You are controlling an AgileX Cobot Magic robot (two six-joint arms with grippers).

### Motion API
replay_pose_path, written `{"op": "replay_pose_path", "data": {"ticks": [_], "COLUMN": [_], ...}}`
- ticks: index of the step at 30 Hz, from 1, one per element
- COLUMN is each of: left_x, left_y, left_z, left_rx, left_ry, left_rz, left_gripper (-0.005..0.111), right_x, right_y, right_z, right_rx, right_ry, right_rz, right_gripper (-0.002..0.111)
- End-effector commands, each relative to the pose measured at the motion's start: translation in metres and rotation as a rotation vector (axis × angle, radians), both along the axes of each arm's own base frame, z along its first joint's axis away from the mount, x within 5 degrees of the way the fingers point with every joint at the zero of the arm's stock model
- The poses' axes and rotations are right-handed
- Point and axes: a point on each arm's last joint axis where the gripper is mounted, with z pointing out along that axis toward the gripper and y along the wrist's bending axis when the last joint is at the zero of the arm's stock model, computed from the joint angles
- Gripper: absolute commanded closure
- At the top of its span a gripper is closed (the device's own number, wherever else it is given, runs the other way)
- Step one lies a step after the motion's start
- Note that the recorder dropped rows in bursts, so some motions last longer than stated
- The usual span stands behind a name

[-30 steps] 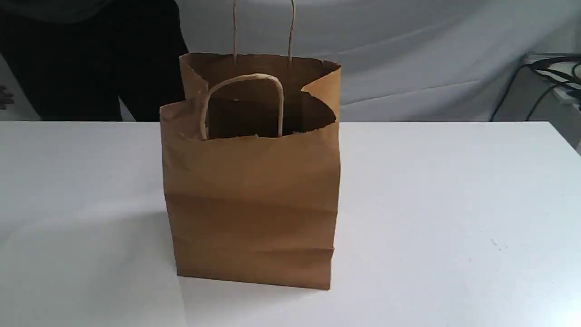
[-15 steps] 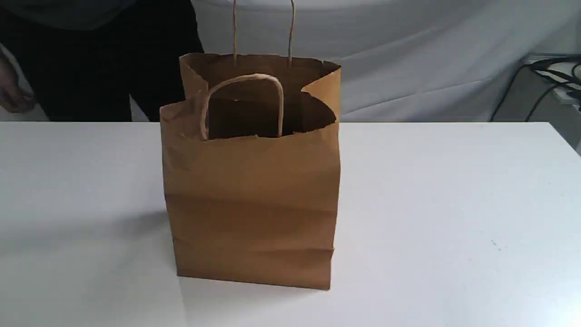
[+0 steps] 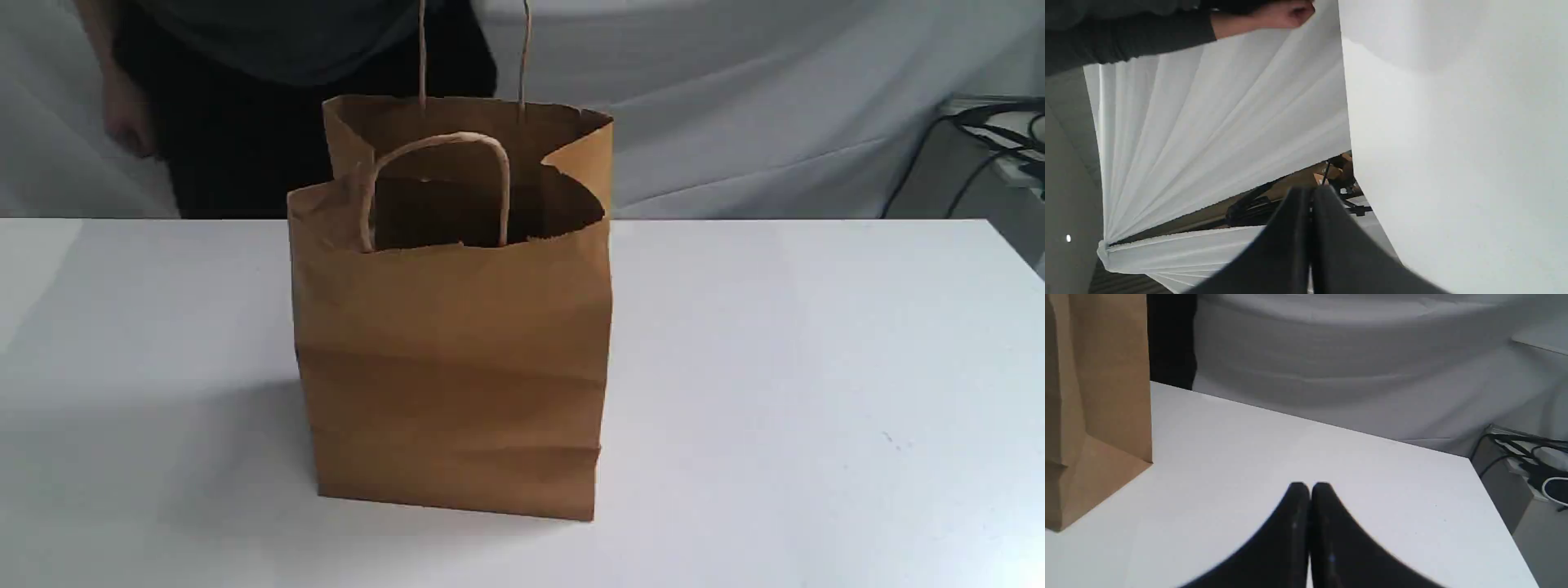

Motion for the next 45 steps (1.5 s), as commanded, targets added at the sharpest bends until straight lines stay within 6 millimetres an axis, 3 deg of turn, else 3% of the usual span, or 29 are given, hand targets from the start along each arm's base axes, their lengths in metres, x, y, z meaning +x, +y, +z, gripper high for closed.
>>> {"op": "replay_pose_path", "data": {"ticks": [1,39,45], "left_x": [0.0000,0.0000,0.0004], "left_y": [0.0000,0.0000,-0.0017], "left_z": [-0.0007,-0.0007,-0.0005], "left_rx": [-0.009,-0.009,-0.337], "left_ry": [-0.010,-0.010,-0.084], "left_rz": [0.004,0.004,0.061], "left_gripper": [0.107,0.107,0.107], "right_x": [-0.0001,0.0000,0.0000], "right_y": [-0.0002,-0.0007,-0.0007], "right_z": [0.0054,0.0069,0.0069], "right_rx": [0.017,0.006,0.006], "right_ry": [-0.070,-0.087,-0.087], "right_rz": [-0.006,-0.015,-0.015], "right_gripper": [0.108,0.108,0.108]}}
